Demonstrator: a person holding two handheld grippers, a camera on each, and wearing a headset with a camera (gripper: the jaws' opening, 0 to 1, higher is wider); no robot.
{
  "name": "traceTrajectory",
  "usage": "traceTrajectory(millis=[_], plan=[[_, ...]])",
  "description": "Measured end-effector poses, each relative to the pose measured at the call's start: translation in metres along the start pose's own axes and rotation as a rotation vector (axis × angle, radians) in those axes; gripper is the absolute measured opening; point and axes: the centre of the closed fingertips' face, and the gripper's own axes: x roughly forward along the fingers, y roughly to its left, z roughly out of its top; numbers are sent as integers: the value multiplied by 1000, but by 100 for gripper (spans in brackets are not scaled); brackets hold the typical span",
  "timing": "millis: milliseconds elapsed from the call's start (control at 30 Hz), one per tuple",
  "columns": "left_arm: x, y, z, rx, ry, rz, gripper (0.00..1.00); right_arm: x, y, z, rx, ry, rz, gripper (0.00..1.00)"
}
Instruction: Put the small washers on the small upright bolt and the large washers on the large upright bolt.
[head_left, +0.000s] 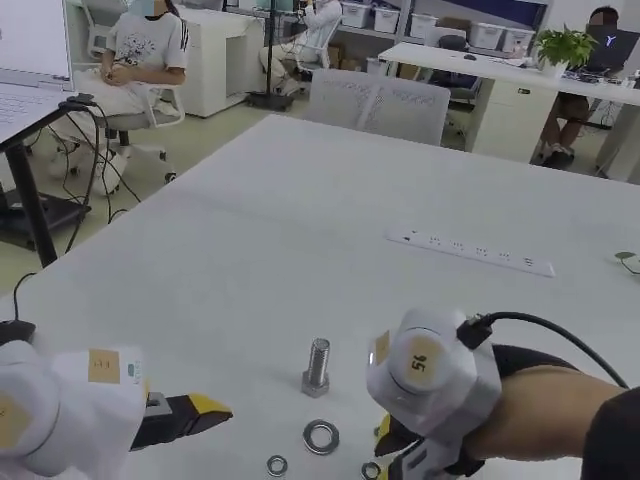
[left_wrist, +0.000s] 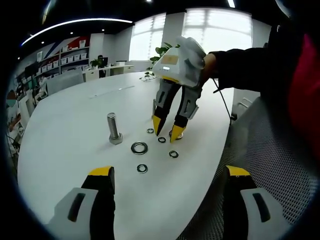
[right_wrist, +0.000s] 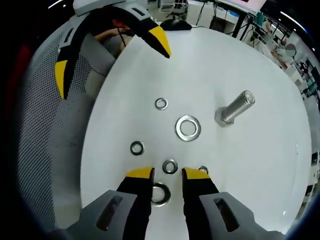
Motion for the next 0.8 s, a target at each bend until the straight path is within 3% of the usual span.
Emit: traceTrajectory(millis=[800], plan=[[0, -1, 5, 5, -19, -10, 88, 3, -3, 1, 8, 62, 18, 18]])
